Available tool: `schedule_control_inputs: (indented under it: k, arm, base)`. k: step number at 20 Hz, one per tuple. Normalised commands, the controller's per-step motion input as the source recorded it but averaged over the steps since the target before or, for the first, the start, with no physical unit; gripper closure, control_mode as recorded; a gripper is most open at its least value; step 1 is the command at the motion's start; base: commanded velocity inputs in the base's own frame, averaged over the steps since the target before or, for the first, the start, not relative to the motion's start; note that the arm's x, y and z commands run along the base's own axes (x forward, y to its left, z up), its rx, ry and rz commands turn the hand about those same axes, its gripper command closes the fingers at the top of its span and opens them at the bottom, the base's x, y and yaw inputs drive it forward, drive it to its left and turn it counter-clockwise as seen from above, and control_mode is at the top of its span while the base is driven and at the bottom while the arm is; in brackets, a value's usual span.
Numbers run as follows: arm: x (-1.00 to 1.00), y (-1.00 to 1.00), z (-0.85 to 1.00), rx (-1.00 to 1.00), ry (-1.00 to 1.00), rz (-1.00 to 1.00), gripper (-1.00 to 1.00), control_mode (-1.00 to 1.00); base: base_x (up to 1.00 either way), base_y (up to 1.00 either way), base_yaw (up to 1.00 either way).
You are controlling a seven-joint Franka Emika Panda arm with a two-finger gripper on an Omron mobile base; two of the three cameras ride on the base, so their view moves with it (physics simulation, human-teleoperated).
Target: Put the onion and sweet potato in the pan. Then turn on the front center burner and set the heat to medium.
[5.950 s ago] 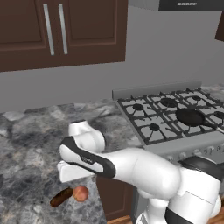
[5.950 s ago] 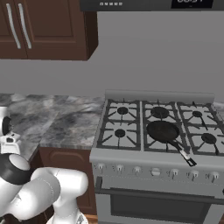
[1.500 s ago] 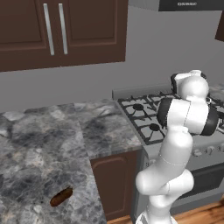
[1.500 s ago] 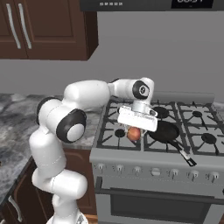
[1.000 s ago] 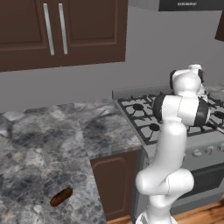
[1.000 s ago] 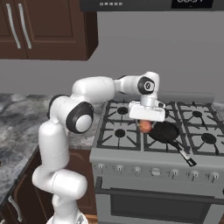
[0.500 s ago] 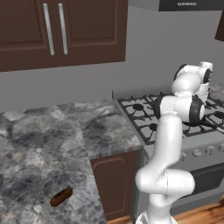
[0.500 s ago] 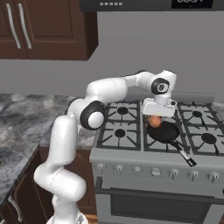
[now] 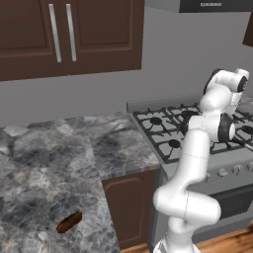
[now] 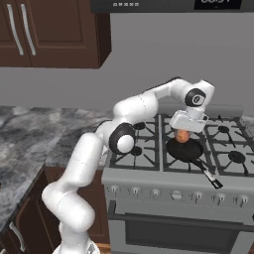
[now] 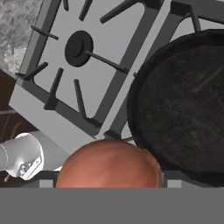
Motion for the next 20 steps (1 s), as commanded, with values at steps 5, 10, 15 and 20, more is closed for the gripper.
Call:
schedule_control_inputs:
  k: [5,10,15,20]
  arm:
    - [0.14,0.04,-0.40,0.00,-0.06,0.07,1.00,-1.00]
    - [0.32,0.00,-0.51,0.02,-0.22,0.08,1.00,-1.00]
    - [0.44,0.00,-0.49,0.01,-0.30,0.05,1.00,-1.00]
    - [0.35,0.13,-0.12,-0.03,-0.08,-0.05,1.00,-1.00]
  base:
    - [0.00,0.00,0.00]
    - [0.00,0.00,0.00]
    - [0.00,0.00,0.00]
    - [0.00,0.00,0.00]
